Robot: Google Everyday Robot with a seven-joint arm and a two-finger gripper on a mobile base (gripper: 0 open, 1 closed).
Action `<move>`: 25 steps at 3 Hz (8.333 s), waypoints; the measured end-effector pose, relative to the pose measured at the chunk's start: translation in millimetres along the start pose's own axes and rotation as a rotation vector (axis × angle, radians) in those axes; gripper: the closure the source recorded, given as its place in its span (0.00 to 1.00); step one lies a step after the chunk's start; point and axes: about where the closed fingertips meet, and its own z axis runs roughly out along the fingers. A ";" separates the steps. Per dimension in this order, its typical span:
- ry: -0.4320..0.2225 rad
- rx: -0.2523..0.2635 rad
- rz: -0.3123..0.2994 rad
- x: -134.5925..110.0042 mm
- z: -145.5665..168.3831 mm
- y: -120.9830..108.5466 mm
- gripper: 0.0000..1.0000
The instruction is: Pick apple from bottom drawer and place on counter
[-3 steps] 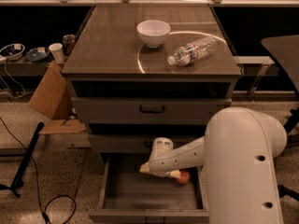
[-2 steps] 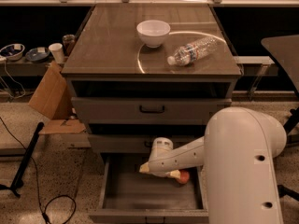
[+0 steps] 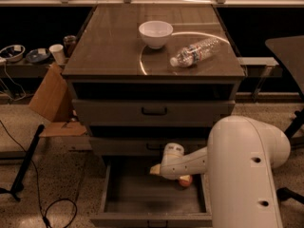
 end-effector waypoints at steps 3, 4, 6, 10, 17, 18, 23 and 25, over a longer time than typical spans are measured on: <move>0.002 0.006 0.059 40.8 100.7 68.9 0.00; 0.011 0.011 0.060 39.9 115.0 83.1 0.00; 0.014 0.014 0.043 39.2 125.0 88.8 0.00; 0.019 0.038 0.018 36.3 130.4 86.0 0.44; -0.004 0.101 0.008 16.3 34.3 134.2 1.00; -0.026 0.090 -0.025 12.1 -14.4 148.6 1.00; 0.054 0.024 -0.080 37.8 -300.2 239.9 1.00; 0.088 -0.003 -0.065 49.9 -351.0 241.1 1.00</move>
Offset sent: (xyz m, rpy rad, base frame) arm 0.0668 -0.0825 -0.0915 0.0174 -0.0140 -0.0679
